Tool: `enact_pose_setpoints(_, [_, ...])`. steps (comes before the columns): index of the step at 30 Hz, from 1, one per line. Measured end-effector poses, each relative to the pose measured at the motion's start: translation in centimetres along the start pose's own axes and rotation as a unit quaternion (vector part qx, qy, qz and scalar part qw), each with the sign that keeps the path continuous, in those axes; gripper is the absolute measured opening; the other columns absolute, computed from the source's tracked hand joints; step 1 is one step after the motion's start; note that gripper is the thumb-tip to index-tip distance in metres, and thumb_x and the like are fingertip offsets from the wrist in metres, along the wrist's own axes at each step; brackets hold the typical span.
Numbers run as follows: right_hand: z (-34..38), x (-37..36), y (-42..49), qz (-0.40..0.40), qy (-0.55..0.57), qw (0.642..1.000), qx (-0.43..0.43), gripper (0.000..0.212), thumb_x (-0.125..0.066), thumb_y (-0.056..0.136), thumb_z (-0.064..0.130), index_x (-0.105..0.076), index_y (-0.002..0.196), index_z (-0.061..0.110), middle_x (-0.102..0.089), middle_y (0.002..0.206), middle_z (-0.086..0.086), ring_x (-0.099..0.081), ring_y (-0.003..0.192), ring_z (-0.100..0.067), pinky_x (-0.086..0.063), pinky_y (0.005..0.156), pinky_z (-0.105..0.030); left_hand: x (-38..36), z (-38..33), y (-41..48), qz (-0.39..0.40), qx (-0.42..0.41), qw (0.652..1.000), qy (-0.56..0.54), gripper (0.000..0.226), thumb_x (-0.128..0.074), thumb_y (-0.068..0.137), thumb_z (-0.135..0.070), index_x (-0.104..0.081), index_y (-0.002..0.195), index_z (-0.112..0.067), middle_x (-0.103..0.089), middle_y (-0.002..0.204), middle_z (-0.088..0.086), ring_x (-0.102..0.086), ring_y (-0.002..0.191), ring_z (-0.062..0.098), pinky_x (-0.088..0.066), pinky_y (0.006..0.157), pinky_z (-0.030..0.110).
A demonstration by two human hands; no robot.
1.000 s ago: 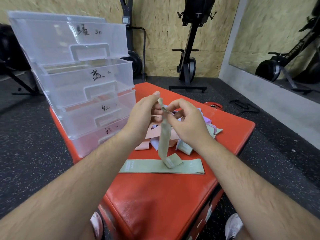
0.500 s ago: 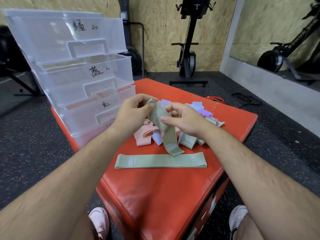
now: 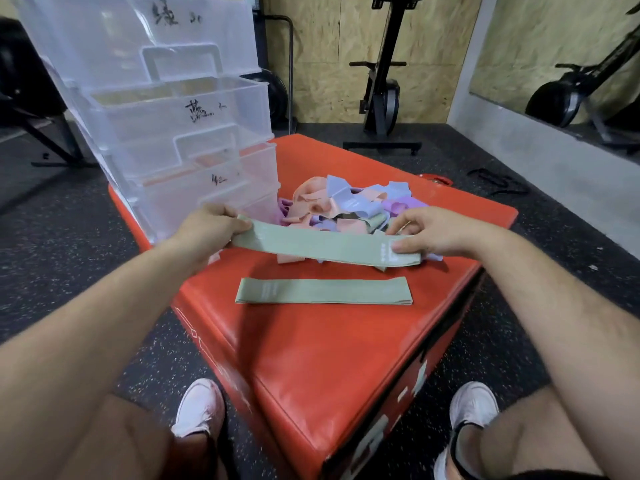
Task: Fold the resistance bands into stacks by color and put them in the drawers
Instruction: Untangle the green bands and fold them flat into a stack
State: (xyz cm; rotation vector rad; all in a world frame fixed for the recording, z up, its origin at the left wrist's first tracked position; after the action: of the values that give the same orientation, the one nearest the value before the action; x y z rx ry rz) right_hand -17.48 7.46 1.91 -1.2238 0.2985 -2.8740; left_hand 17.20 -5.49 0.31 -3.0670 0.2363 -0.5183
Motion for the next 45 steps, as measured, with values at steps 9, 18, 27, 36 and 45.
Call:
enact_pose_setpoints(9, [-2.4,-4.7,0.9,-0.004,-0.157,0.988,-0.011,0.016,-0.079,0.082,0.028,-0.068,0.094,0.028,-0.064,0.087,0.010,-0.059,0.078,-0.007,-0.043,0.068,-0.024,-1.1,5.7,-1.4,0.034,-0.053,0.965,0.255,0.017,-0.079,0.078,-0.013,-0.066,0.090,-0.016,-0.058,0.072,0.000,-0.054,0.066,0.018,-0.046,0.063,0.028])
enact_pose_setpoints(18, [-1.9,-5.7,0.9,0.000,-0.276,0.961,-0.007,0.026,-0.071,0.088,0.032,-0.069,0.112,0.022,-0.065,0.112,0.005,-0.060,0.103,-0.015,-0.048,0.088,-0.029,-2.2,6.2,-1.3,0.072,-0.184,0.892,0.406,0.019,-0.071,0.079,-0.027,-0.069,0.095,-0.018,-0.058,0.098,0.002,-0.056,0.099,0.021,-0.045,0.089,0.031])
enact_pose_setpoints(27, [-2.2,-6.5,0.2,0.062,-0.301,0.951,0.014,0.063,-0.085,0.071,0.041,-0.059,0.128,0.035,-0.056,0.120,0.011,-0.055,0.111,-0.012,-0.046,0.099,-0.031,-6.2,6.2,-3.3,0.265,-0.258,0.849,0.377,0.057,-0.069,0.075,-0.059,-0.062,0.126,-0.034,-0.058,0.123,-0.009,-0.052,0.118,0.013,-0.035,0.107,0.030])
enact_pose_setpoints(36, [-2.1,-5.6,-0.2,-0.003,-0.265,0.964,0.038,0.038,-0.075,0.078,0.054,-0.067,0.109,0.033,-0.057,0.108,0.008,-0.057,0.100,-0.013,-0.049,0.091,-0.033,-7.6,5.0,-2.9,0.255,-0.246,0.829,0.433,0.059,-0.051,0.065,-0.072,-0.058,0.118,-0.045,-0.051,0.116,-0.015,-0.048,0.115,0.014,-0.040,0.103,0.044])
enact_pose_setpoints(45, [-3.0,-3.5,1.9,-0.067,-0.233,0.970,-0.005,0.046,-0.068,0.086,0.047,-0.065,0.127,0.026,-0.055,0.133,0.004,-0.040,0.131,-0.025,-0.033,0.113,-0.036,-14.6,-0.7,-2.5,0.209,-0.322,0.848,0.365,0.037,-0.070,0.082,-0.040,-0.065,0.117,-0.029,-0.056,0.108,-0.003,-0.053,0.106,0.016,-0.044,0.094,0.034])
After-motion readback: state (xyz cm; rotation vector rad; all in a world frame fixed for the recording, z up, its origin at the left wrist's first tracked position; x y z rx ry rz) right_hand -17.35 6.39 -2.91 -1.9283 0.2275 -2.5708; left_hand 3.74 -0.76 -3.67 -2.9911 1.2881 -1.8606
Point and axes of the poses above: each hand's wrist, its own y-axis towards the middle knuckle, its own x-axis out of the back of the hand, z = x × y, the point moved 2 cm from there along y, towards the middle knuckle
